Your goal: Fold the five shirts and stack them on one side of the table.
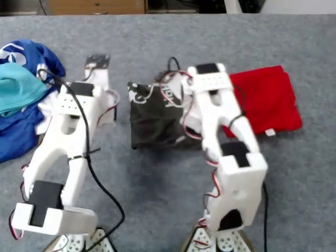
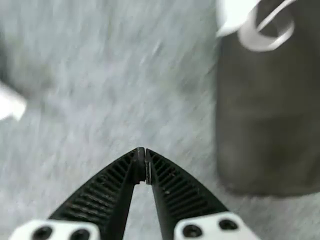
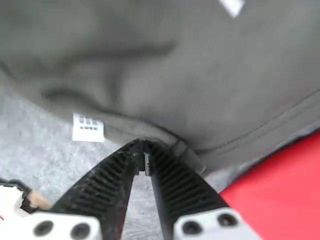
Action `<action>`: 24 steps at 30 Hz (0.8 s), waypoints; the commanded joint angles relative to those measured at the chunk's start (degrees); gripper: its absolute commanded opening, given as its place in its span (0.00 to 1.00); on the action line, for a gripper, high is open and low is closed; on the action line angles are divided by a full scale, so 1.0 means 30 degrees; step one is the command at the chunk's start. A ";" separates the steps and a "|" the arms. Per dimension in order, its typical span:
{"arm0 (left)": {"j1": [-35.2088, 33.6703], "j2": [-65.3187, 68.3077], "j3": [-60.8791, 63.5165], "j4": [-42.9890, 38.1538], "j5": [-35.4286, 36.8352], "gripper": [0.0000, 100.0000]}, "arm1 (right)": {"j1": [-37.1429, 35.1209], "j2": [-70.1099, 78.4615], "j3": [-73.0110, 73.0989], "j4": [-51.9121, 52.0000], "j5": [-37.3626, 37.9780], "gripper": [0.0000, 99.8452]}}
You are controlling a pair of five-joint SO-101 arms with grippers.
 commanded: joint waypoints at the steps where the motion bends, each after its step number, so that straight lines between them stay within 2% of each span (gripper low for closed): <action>1: 0.1377 -0.0366 -0.1582 -0.2696 0.0703 0.02 | 0.1070 -0.2652 0.1656 -0.0381 0.0147 0.00; 6: 0.2755 0.4381 -0.4015 -0.5685 0.2755 0.02 | 0.1392 -0.5788 0.4410 -0.1436 0.0147 0.00; 8: 0.3018 0.7311 -0.6330 -0.5333 0.3311 0.02 | 0.1451 -0.6462 0.6168 -0.3223 0.0147 0.00; 12: 0.3077 1.2498 -1.3187 -0.1700 0.4190 0.02 | 0.1656 -0.6784 0.8278 -0.5392 -0.0322 0.00; 18: 0.1846 1.9355 -2.3150 0.2139 0.4161 0.02 | 0.1451 -0.8952 0.6315 -0.5333 -0.3487 0.00; 20: 0.1524 2.1201 -2.6110 0.3751 0.4103 0.02 | 0.1128 -0.9070 0.6081 -0.6300 -0.4249 0.00; 24: 0.1348 2.4308 -3.2088 0.7092 0.4073 0.02 | 0.0659 -0.7604 0.6960 -0.8000 -0.4454 0.00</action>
